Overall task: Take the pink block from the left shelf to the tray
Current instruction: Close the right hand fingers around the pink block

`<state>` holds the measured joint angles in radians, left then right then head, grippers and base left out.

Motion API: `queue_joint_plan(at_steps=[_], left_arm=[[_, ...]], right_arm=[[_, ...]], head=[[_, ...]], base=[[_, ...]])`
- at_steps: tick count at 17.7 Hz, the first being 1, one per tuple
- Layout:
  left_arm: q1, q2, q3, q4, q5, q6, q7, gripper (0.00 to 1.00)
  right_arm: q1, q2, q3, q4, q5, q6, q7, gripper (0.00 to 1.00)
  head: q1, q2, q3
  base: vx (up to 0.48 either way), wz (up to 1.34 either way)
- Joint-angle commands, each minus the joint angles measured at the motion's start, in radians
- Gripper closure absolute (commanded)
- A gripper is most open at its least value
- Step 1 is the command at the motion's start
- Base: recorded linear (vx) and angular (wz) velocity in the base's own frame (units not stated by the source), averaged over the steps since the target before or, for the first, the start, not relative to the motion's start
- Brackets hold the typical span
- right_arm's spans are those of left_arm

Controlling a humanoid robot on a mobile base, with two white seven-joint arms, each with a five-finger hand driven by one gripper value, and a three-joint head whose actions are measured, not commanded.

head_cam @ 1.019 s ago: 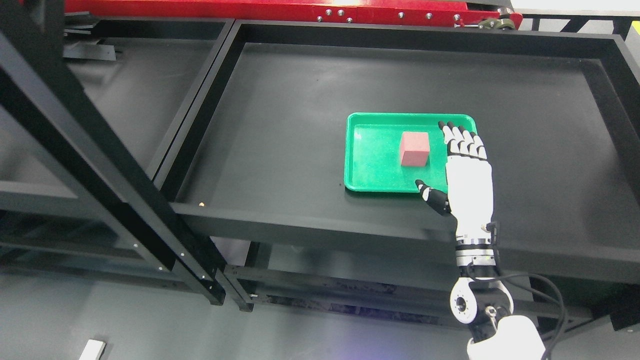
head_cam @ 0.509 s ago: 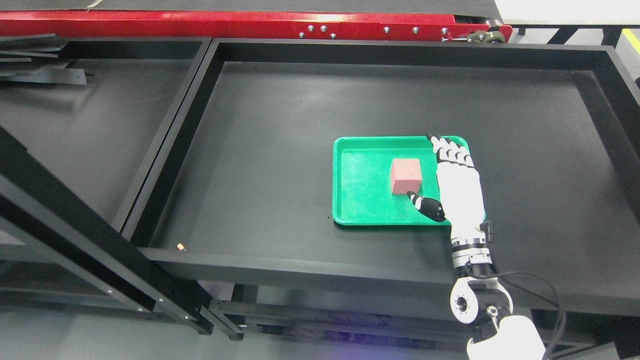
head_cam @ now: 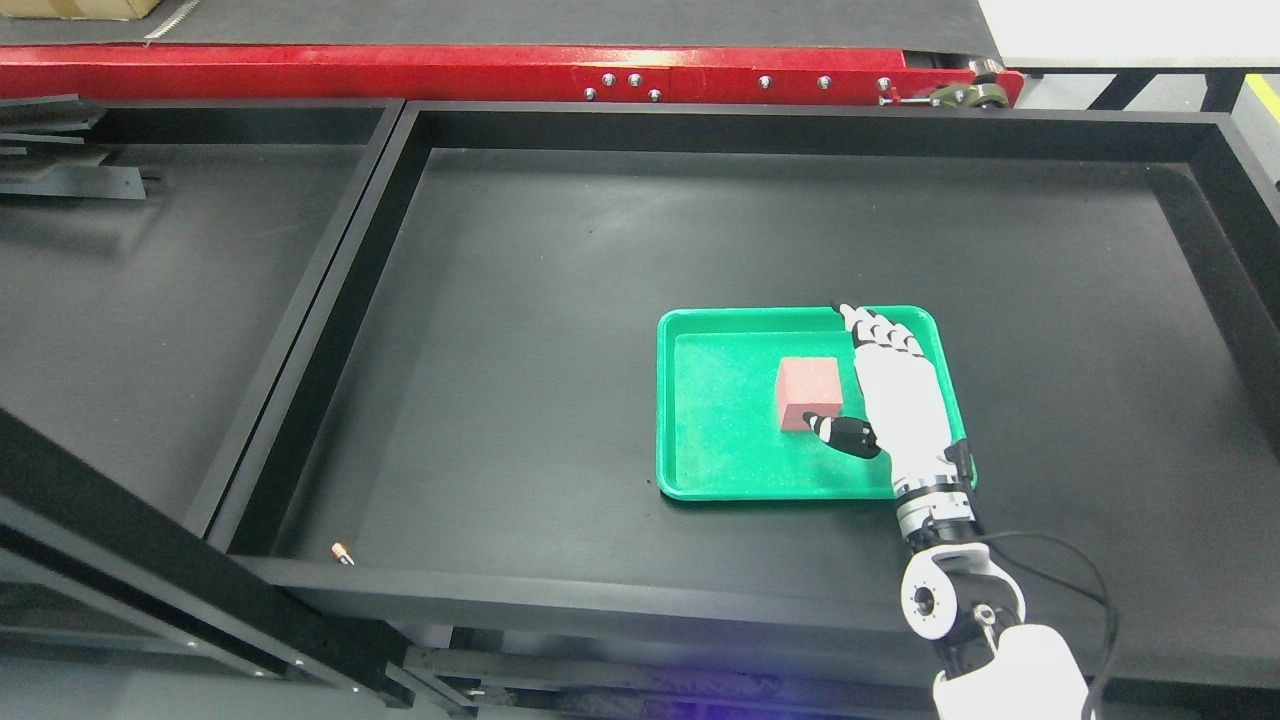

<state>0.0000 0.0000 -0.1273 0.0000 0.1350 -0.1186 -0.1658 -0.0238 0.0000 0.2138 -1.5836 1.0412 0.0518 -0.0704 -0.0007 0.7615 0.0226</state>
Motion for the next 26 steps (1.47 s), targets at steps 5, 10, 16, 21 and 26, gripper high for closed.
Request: queue_joint_plan(at_steps=[5,10,16,21,26], left_arm=[[0.020,0.017,0.000,-0.017,0.000,0.000,0.000,0.00],[0.020,0.017,0.000,-0.017,0.000,0.000,0.000,0.00],[0.020,0.017,0.000,-0.017,0.000,0.000,0.000,0.00],[0.020,0.017,0.000,-0.017,0.000,0.000,0.000,0.00],[0.020,0.017,0.000,-0.017,0.000,0.000,0.000,0.00]], right_arm=[[-0.047,-0.017,0.009,0.073,-0.009,0.000,0.021,0.01],[-0.048,-0.017,0.012,0.099,-0.055,-0.001,0.116,0.01],[-0.053,-0.017,0.010,0.116,-0.113,0.003,0.184,0.01],[-0.057,-0.017,0.010,0.135,-0.116,0.025,0.258,0.02],[-0.061,-0.017,0.001,0.148,-0.110,0.036,0.239,0.03]], head=[[0.0000,0.000,0.000],[0.0000,0.000,0.000],[0.0000,0.000,0.000],[0.0000,0.000,0.000],[0.0000,0.000,0.000]], base=[[0.089,0.00],[0.049,0.00],[0.000,0.00],[0.000,0.00],[0.000,0.00]])
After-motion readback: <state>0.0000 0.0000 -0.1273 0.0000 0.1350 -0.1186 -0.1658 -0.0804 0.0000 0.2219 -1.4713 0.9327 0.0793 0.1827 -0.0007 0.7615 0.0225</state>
